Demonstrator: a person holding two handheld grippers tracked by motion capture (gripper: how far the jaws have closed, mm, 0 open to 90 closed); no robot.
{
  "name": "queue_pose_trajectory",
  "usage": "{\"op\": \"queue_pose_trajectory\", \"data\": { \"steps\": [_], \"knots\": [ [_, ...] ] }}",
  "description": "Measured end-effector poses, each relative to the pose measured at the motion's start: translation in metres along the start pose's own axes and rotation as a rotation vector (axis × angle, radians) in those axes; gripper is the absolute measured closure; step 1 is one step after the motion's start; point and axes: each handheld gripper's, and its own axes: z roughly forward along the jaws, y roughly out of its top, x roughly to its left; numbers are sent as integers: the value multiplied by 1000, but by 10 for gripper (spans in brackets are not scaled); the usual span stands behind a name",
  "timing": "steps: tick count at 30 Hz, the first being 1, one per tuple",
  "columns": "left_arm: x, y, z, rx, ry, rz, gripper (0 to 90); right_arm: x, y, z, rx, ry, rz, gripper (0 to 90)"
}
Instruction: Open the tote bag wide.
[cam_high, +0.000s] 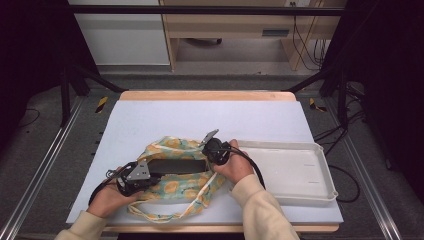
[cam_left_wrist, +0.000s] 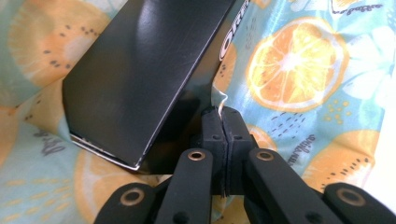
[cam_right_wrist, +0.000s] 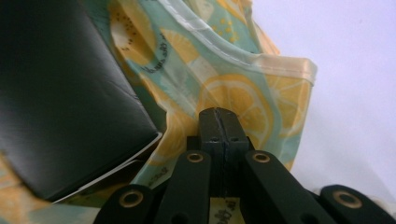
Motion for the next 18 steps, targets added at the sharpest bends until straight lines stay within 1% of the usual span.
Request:
{"op": "queue_pose_trajectory", "data": {
  "steps": [1, 4, 7, 9, 11, 13, 14, 17, 18],
  "knots": [
    [0, 0, 0, 0, 5, -1, 895, -1, 0, 2, 8, 2, 2, 900],
    [1, -1, -1, 8, 2, 3, 895, -2, -1, 6, 29, 3, 20, 900],
    [1, -2, -1, 10, -1, -3, 895, -4, -1, 10, 51, 2, 32, 900],
    [1, -3, -1, 11, -2, -2, 896, -5, -2, 11, 55, 0, 37, 900],
    [2, -3, -2, 27, 1, 14, 896, -5, -3, 13, 58, 4, 38, 900],
    [2, -4, -3, 26, 0, 10, 896, -5, -4, 13, 63, 7, 43, 900],
    [1, -4, -2, 19, 3, 0, 896, -5, -4, 14, 66, 7, 47, 900],
    [2, -5, -3, 32, 5, 9, 896, -7, -5, 14, 69, 8, 51, 900],
    [2, -5, -3, 25, 5, 1, 896, -7, -6, 15, 65, 9, 48, 900]
  ]
}}
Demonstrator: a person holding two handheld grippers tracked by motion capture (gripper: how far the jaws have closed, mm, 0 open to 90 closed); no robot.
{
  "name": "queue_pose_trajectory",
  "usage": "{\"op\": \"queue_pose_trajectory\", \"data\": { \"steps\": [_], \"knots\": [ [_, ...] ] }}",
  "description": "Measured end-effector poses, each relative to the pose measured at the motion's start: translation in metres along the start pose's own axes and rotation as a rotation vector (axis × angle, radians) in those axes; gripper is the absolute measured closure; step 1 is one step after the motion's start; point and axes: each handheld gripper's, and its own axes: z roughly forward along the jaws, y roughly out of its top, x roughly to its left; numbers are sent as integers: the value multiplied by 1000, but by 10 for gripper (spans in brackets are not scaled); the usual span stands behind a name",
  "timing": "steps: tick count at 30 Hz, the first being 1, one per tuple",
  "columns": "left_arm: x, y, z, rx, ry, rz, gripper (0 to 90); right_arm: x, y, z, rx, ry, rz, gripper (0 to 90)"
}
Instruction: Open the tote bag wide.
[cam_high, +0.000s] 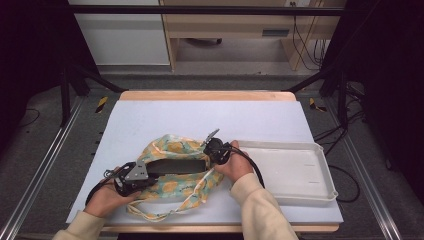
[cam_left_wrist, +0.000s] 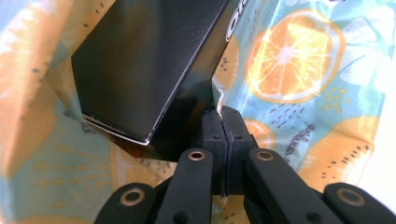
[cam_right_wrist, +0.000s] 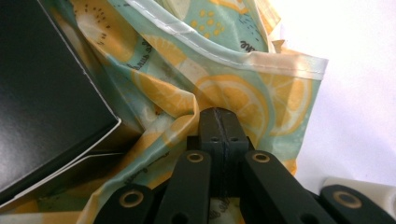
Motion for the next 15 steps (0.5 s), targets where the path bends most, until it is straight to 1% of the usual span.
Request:
{"op": "queue_pose_trajectory", "data": {
  "steps": [2, 5, 6, 7, 8, 10, 11, 12, 13, 15],
  "knots": [
    [1, -1, -1, 4, 1, 4, 895, 0, 0, 0, 2, 1, 2, 900],
    [2, -2, -2, -6, -5, -7, 895, 1, 0, -1, 4, -2, 1, 900],
    [3, -2, -3, -16, -12, -16, 895, 1, 0, -1, 3, -3, -5, 900],
    [4, -3, -3, -28, -26, -24, 895, 2, 0, -2, 3, -3, 2, 900],
    [4, -3, -4, -34, -27, -29, 894, 1, -1, -2, -1, -4, -4, 900],
    [5, -3, -6, -45, -31, -37, 889, 3, 0, -6, -17, -8, 1, 900],
    [4, -3, -7, -58, -35, -47, 885, 3, 0, -7, -26, -12, -5, 900],
    [4, -3, -8, -60, -38, -43, 878, 3, 0, -10, -42, -14, -3, 900],
    [2, -2, -9, -77, -38, -56, 866, 4, 0, -14, -59, -15, -2, 900],
    [-1, -1, -12, -99, -33, -64, 838, 7, 0, -23, -97, -19, 0, 900]
  ]
}}
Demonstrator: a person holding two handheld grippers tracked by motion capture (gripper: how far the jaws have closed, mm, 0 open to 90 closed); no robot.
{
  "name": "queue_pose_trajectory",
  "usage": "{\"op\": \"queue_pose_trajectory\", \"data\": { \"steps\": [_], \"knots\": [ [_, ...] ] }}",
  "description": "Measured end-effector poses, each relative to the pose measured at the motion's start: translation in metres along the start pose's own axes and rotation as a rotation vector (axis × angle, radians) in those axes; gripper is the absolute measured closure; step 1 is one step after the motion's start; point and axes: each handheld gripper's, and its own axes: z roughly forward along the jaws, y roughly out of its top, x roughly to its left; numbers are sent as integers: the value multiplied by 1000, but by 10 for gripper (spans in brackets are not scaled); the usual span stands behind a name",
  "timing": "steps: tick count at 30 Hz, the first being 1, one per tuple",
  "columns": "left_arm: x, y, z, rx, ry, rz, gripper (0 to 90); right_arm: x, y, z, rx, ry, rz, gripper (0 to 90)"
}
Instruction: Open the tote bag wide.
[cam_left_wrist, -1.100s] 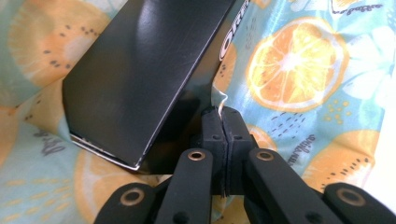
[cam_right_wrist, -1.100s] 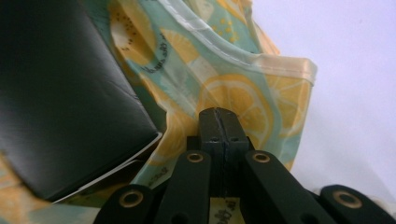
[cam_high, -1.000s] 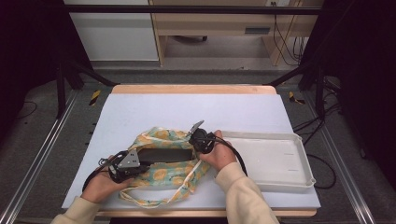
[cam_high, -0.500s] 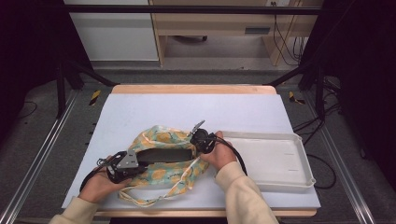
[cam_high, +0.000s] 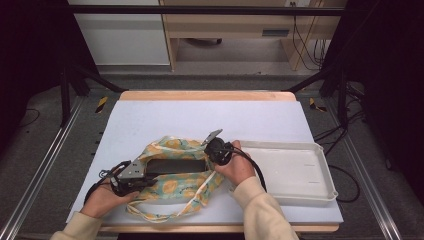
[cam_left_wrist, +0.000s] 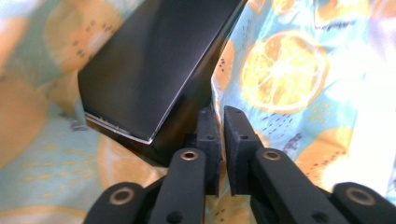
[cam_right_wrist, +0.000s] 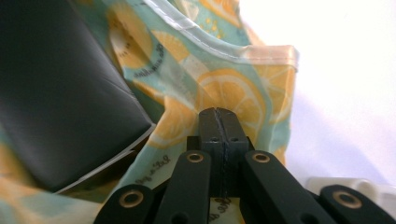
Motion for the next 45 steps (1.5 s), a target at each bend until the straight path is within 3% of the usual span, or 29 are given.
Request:
{"op": "queue_pose_trajectory", "data": {
  "steps": [4, 8, 10, 15, 19, 23, 26, 28, 31, 34, 37, 45],
  "knots": [
    [-5, 1, -8, -41, 0, -8, 755, 5, 0, -17, -62, -2, 5, 900],
    [-11, 7, -21, -121, -4, -30, 675, 11, -5, -34, -129, -15, 14, 900],
    [-12, 11, -27, -152, -9, -34, 667, 13, -9, -41, -154, -18, 13, 900],
    [-7, 21, -39, -230, -22, -97, 689, 19, -17, -51, -199, -16, 29, 900],
    [-2, 27, -43, -216, 31, -105, 706, 26, -20, -53, -216, 3, 26, 900],
    [11, 33, -44, -194, 126, -133, 761, 33, -16, -51, -225, 27, 11, 900],
    [23, 35, -42, -173, 163, -149, 786, 39, -11, -45, -217, 45, 1, 900],
    [33, 33, -36, -157, 175, -175, 801, 43, -8, -41, -212, 60, -6, 900],
    [39, 29, -27, -115, 205, -182, 815, 48, -4, -35, -207, 73, -16, 900],
    [40, 21, -23, -112, 222, -207, 835, 52, -2, -33, -204, 95, -24, 900],
    [40, 16, -22, -81, 244, -200, 836, 56, -2, -31, -199, 106, -32, 900],
    [35, 11, -24, -75, 238, -210, 836, 68, -6, -34, -192, 157, -61, 900]
  ]
}}
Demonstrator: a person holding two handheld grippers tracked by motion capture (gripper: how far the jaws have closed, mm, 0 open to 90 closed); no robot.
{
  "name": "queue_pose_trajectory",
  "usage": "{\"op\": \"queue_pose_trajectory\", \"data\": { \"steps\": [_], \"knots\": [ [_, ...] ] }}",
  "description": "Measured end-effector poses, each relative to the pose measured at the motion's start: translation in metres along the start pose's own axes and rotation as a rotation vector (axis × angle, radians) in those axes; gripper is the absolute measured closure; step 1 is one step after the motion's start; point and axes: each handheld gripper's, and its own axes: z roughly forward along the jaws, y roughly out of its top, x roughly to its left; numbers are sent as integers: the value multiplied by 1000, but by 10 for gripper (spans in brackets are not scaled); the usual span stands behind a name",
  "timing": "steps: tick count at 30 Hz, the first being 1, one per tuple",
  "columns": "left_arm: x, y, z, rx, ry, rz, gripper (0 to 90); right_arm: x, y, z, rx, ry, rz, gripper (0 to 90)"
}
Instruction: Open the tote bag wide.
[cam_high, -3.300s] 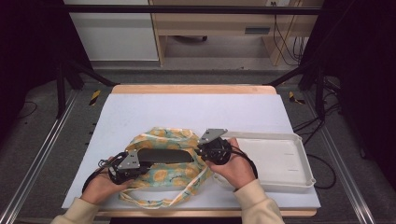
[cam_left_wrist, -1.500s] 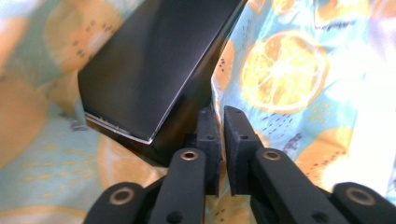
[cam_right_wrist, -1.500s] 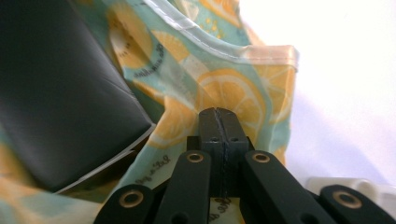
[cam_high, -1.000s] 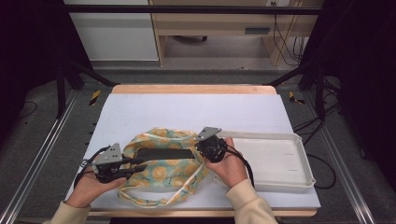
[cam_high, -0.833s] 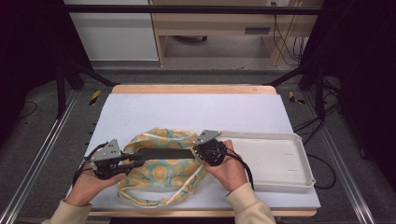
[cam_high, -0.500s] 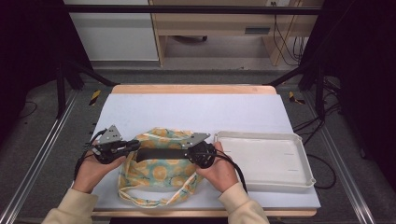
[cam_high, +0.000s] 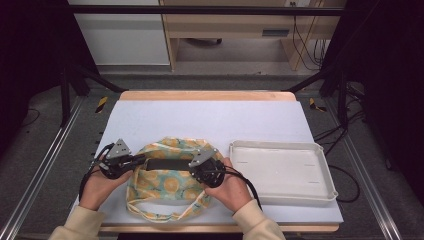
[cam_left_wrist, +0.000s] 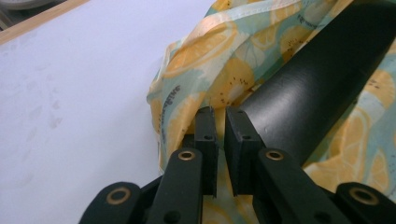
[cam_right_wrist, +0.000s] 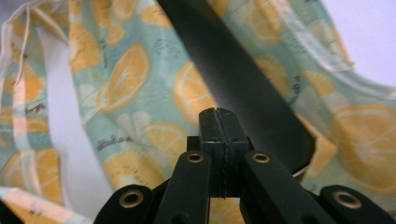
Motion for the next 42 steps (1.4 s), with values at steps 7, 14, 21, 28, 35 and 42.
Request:
{"op": "queue_pose_trajectory", "data": {
  "steps": [7, 14, 21, 28, 35, 42],
  "knots": [
    [-6, -6, -2, 32, 13, 16, 837, 11, -6, 8, 23, 28, -16, 900],
    [-2, -13, 4, 53, 14, 7, 836, 18, -9, 24, 61, 42, -28, 900],
    [5, -21, 13, 91, 19, 3, 838, 22, -13, 35, 98, 49, -43, 900],
    [9, -25, 10, 73, 5, -15, 837, 21, -13, 28, 76, 46, -35, 900],
    [1, -14, -11, 1, -10, -8, 818, 7, -16, -1, -11, 31, 4, 900],
    [-8, -7, -23, -60, -61, 24, 617, -12, -19, -21, -85, -13, 32, 721]
  ]
}}
